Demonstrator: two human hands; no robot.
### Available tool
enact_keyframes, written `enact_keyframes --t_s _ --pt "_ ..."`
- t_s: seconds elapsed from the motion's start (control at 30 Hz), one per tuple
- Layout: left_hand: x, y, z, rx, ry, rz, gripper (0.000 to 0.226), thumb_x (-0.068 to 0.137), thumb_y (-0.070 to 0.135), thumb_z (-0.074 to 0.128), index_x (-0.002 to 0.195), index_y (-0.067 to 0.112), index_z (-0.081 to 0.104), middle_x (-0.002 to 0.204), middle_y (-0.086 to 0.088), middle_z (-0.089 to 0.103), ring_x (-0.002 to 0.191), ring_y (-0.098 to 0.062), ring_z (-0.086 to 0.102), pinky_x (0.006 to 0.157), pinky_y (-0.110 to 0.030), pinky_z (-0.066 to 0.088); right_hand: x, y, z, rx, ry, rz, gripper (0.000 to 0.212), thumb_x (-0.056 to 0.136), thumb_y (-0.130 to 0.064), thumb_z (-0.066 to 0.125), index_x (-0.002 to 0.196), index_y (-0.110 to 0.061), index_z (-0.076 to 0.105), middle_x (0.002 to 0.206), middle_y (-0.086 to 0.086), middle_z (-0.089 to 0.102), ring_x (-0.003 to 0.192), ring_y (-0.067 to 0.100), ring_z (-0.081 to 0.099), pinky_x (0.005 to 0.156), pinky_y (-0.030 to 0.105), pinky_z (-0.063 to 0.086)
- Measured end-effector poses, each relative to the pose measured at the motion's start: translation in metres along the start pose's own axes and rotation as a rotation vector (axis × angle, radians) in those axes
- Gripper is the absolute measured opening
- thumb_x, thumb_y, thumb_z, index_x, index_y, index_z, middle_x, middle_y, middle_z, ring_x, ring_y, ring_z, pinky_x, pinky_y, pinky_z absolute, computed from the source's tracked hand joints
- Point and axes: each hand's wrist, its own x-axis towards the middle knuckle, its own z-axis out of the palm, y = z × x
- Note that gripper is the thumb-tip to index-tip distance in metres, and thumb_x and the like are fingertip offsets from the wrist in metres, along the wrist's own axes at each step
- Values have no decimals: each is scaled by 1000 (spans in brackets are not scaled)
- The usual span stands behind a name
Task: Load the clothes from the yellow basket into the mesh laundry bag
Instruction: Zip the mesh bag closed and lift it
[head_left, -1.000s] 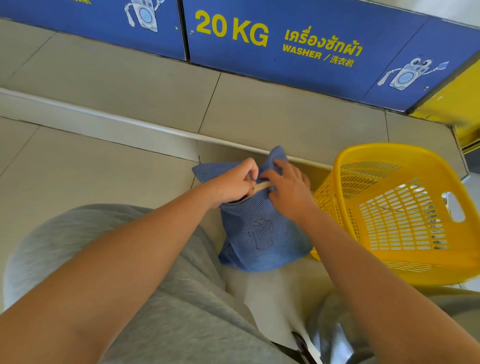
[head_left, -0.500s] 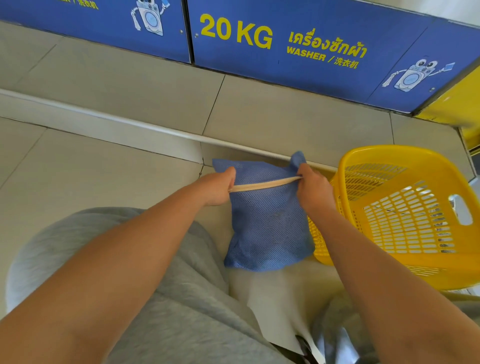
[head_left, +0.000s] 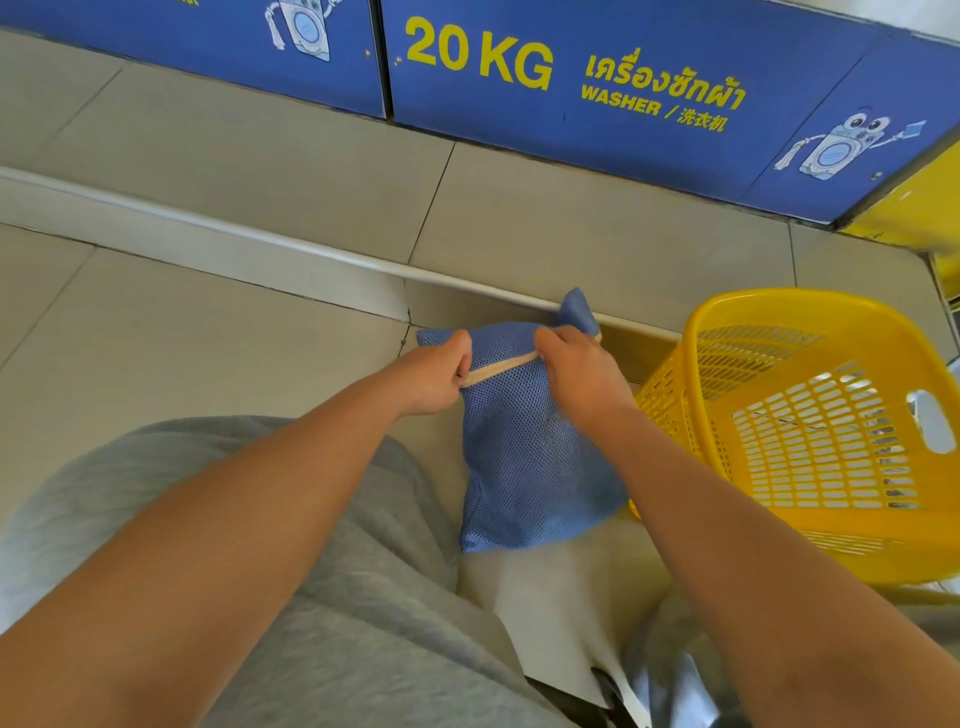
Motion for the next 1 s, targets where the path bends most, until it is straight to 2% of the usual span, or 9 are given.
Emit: enact_keyframes --t_s 0.1,0.2,0.27,0.33,0.43,0.6,0.7,0.83,1.0 --pt "-5 -13 -10 -73 -93 -124 12 93 6 45 96 15 38 79 -4 50 77 -22 47 70 -33 39 14 -10 -8 80 58 -51 26 89 1 47 112 -9 51 129 12 50 98 39 56 64 35 39" --pt "-6 -19 -13 27 -122 -222 9 94 7 46 94 13 40 77 -4 49 71 -17 47 63 -30 37 29 -25 -7 152 75 -131 20 90 -4 47 108 -12 51 134 6 45 93 36 54 69 38 49" --pt "-12 -21 -10 192 -98 -298 17 94 11 48 110 9 42 86 -7 52 80 -22 53 65 -32 39 35 -35 -6 270 79 -66 20 93 -7 43 108 -15 52 132 2 46 99 32 53 73 33 45" --pt "-15 -24 -4 341 -65 -347 35 95 19 49 126 8 37 110 -14 55 100 -30 56 73 -36 42 33 -37 -3 353 123 30 21 94 -7 44 112 -14 52 130 2 48 104 30 53 73 34 44" --pt "-12 -26 1 400 22 -302 42 97 30 47 134 12 38 130 -15 49 116 -34 49 86 -41 42 9 -31 12 396 130 247 32 96 -23 52 126 -15 46 137 7 45 122 30 46 95 43 45" --pt "2 -35 1 308 -41 -326 62 95 52 42 148 27 21 153 -13 25 135 -39 30 105 -53 34 -43 -32 53 488 -60 784 88 84 -56 60 148 -14 16 155 14 21 139 37 29 107 55 36" --pt "21 -48 -4 203 -6 -354 76 91 61 42 152 32 7 158 -12 17 139 -41 26 110 -55 29 -56 -45 69 766 -104 922 115 71 -64 69 152 -24 -3 159 13 9 139 40 30 107 54 36" --pt "45 -71 -7 -35 115 -388 92 87 64 49 153 29 -4 158 -17 14 141 -43 25 113 -55 26 -48 -55 76 947 -117 936 120 77 -51 72 151 -21 -18 157 17 11 135 40 37 104 46 38" --pt "71 -97 0 -185 129 -404 103 79 69 55 154 29 -5 159 -20 11 145 -38 19 115 -53 23 -31 -34 87 1024 -51 954 116 80 -44 72 151 -26 -18 158 12 19 139 35 33 108 47 35"
